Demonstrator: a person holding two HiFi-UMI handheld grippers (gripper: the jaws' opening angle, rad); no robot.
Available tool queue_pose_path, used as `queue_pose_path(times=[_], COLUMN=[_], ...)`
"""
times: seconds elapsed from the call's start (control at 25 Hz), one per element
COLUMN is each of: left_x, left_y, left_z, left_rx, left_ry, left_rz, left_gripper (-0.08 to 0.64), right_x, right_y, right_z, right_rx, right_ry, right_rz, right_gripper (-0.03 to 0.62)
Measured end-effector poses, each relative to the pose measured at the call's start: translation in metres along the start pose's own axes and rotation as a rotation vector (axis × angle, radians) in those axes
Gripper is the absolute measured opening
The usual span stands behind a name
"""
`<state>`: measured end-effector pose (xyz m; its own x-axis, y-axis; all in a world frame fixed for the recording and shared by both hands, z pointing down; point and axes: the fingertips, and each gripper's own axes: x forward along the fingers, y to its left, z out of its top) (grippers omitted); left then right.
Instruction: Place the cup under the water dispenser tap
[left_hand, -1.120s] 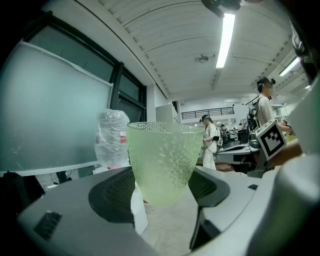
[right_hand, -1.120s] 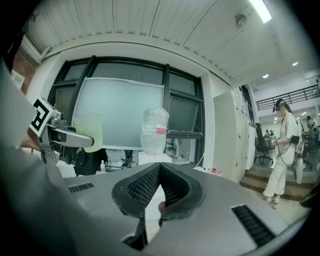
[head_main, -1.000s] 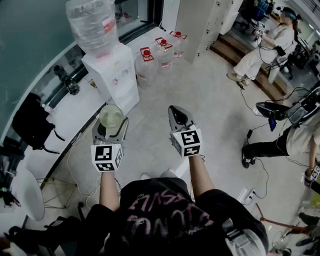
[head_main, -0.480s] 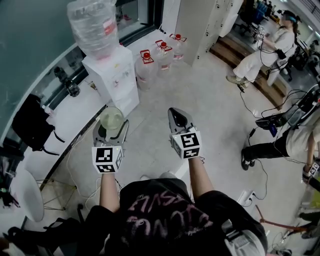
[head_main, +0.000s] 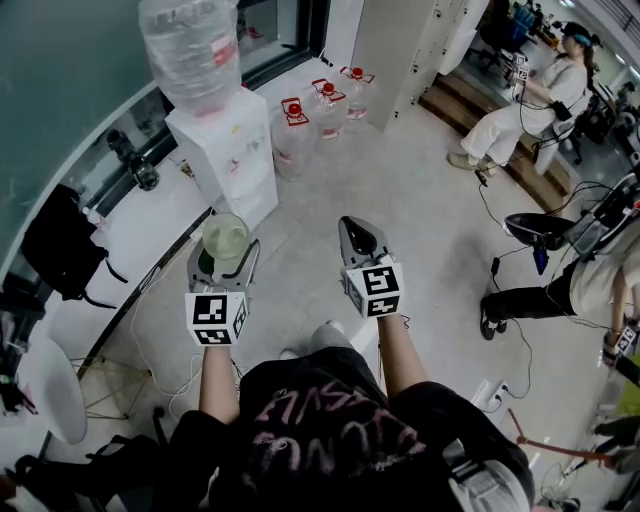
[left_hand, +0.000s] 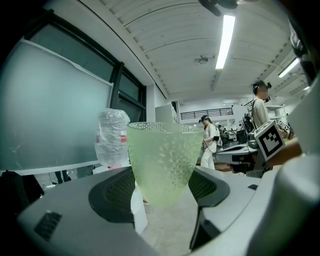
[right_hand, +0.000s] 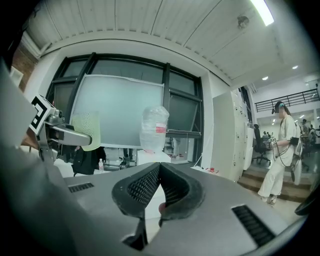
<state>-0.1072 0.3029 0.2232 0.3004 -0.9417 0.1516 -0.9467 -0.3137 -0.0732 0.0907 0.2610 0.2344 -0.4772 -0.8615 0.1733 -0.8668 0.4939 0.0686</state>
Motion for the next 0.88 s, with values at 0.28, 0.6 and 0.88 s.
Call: queue_pose_path(times=[0.28,0.6,0.88], left_x=[0.012,0.042,0.091], left_y=[0.012,0.028,0.036], left_z=[-0.002,-0.004,-0.01], left_rx=[-0.005,0.001,-0.003], left_ry=[0.0,0.009,0.038], left_rz=[0.003,0.014,0.009], left_gripper=[0.341,0.341,0.341], right_x=[0.016,0.055,0.1], right_y=[-0.005,-0.021,-0.046], right_z=[0.003,0.008,0.0], right_rx=[0.03,0.058,0.054], right_ry=[-0.007,-0.028,0.006], right_rz=[-0.003,0.015,0.031], right_gripper=[0.015,0.015,0.015])
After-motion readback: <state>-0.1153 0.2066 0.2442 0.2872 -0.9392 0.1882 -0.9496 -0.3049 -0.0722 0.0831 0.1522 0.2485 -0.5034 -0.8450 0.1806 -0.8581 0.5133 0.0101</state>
